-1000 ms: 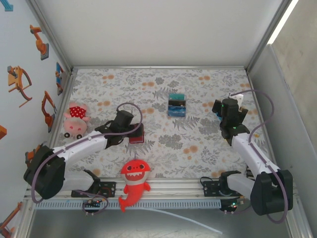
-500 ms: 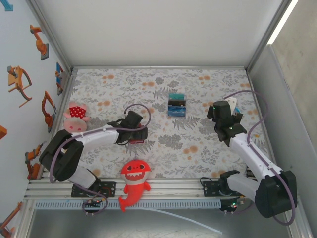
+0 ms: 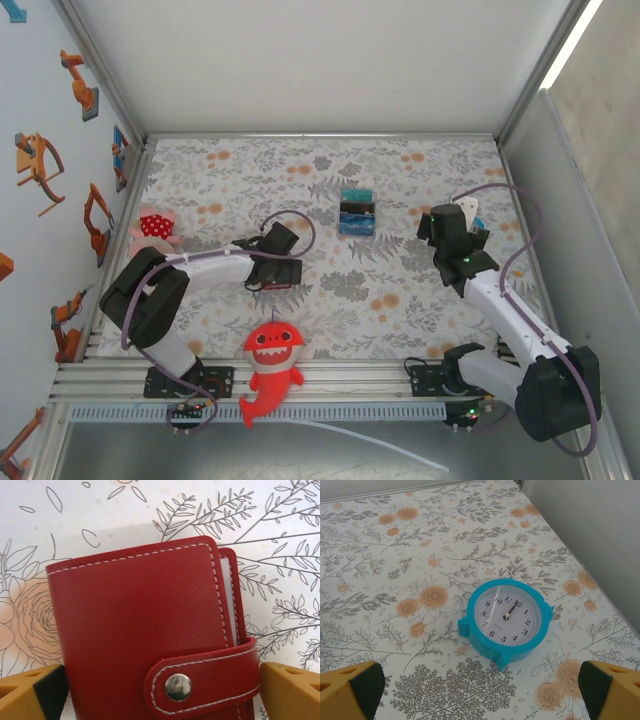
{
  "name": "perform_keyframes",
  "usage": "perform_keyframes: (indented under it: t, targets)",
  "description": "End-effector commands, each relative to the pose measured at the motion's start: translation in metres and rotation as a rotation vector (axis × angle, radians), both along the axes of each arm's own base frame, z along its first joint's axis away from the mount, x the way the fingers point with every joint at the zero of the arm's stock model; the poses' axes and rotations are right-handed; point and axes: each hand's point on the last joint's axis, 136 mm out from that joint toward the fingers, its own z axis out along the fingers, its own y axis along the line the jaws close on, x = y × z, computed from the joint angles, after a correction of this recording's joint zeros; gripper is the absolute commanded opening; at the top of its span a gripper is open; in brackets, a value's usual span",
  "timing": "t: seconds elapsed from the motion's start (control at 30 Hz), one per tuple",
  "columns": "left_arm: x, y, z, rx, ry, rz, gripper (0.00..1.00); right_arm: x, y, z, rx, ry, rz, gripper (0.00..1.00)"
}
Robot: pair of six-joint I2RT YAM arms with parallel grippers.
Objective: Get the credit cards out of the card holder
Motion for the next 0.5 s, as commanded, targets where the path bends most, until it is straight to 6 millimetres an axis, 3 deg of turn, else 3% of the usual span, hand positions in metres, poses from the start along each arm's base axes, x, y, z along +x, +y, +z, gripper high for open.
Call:
perform_keyframes:
  t: [0.0, 0.1, 0.27, 0.47]
  targets:
    - [-0.008, 0.007, -0.006, 0.074, 0.033, -0.017, 0.97, -0.002, 0.002, -0.002, 0.023, -0.008, -0.006, 0.99]
    - [-0.01, 0.009, -0.009, 0.08, 0.038, -0.014, 0.99, -0.002, 0.003, -0.002, 0.026, -0.006, -0.002, 1.0]
    - [-0.007, 0.004, -0.005, 0.056, 0.018, -0.026, 0.82, -0.001, 0.006, 0.0, 0.049, -0.007, 0.004, 0.99]
    - [0.001, -0.013, 0.009, -0.039, -0.041, -0.049, 0.72, -0.006, 0.021, -0.01, 0.17, 0.063, 0.013, 0.99]
